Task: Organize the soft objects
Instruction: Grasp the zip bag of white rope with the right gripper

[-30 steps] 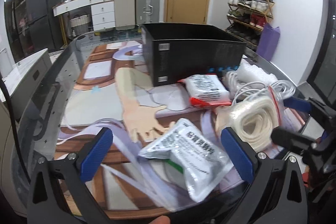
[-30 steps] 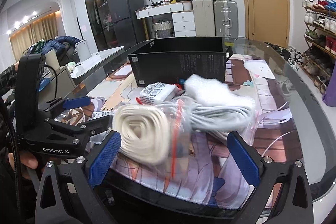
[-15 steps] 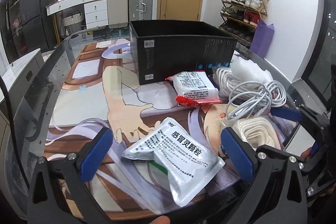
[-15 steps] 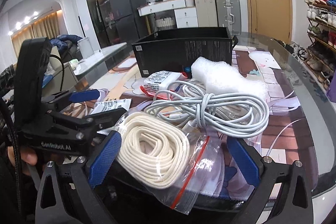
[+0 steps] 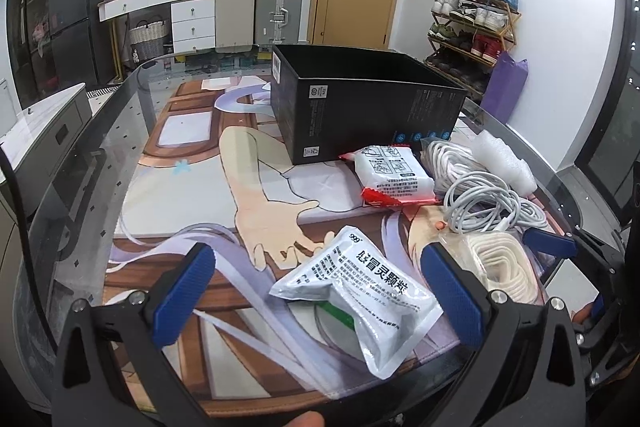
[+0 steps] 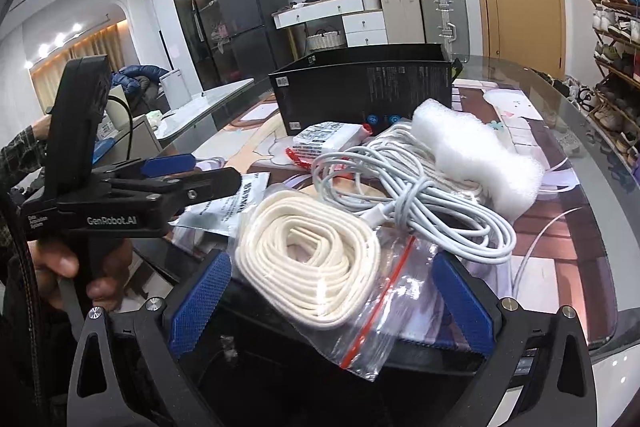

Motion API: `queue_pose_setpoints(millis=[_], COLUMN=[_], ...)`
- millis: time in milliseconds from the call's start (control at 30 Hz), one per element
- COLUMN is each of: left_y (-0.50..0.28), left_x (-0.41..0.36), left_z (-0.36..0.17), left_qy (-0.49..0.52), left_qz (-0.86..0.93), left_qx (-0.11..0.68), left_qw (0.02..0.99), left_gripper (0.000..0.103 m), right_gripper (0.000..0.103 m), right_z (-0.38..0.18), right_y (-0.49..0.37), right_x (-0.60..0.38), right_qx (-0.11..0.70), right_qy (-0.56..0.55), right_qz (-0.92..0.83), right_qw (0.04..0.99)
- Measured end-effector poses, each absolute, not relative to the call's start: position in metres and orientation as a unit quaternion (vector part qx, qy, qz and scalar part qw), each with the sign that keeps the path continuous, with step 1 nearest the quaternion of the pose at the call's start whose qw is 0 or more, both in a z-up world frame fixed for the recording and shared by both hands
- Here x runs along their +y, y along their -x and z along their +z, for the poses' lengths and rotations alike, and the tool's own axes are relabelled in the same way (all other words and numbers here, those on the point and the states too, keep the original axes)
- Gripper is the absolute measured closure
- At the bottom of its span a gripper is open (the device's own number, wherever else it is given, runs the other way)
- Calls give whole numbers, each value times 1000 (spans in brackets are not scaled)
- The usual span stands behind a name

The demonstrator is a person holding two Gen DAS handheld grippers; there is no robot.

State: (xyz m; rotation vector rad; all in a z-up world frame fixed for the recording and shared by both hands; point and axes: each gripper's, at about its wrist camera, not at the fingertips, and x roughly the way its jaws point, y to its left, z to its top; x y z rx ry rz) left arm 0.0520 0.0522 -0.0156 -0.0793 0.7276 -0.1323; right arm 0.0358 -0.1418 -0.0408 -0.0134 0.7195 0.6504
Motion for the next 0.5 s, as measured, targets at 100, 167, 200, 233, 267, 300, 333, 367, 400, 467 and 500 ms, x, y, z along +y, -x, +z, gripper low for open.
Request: queue_pose_setpoints(millis=[100,167,200,233,267,300,333,367,400,467,500], left_y=[-52,-52,-52,-52,-52,-52,-52,-52,-52,-52,-53], left_x=[51,51,51,52,52,52,52,53,53,55,56], left_z=[-16,-17,-17,-17,-17,-17,-17,-18,-17,-18,-19], left_qy=[37,36,36,36,36,36,37,38,40,43,44], left_qz=[-65,-64,-64,-65,-65,-63,-62,-61,-61,-60,-60], left_qx=[357,357,357,356,357,356,356,356,356,356,357], left_qw=[931,931,931,931,931,932,932,932,932,931,931], left_gripper=[0,0,0,0,0,0,0,0,0,0,0], right_gripper=[1,1,1,1,1,1,1,1,1,1,1], right_z=[-42,-43,-43,-44,-44,-45,-45,-45,-45,-46,-46], right_y=[-33,-33,-34,-34,-35,-36,-37,-37,-37,-37,-37], right_x=[-138,-134,-132,-130,-127,-126,-124,-121,-120,-115,-113], right_qx=[343,341,339,338,335,334,333,332,331,328,326], right_qy=[12,15,20,24,28,30,32,34,36,47,54], right_qz=[315,317,317,316,313,313,312,312,312,313,312], right_qw=[885,885,886,886,888,889,889,890,890,890,891])
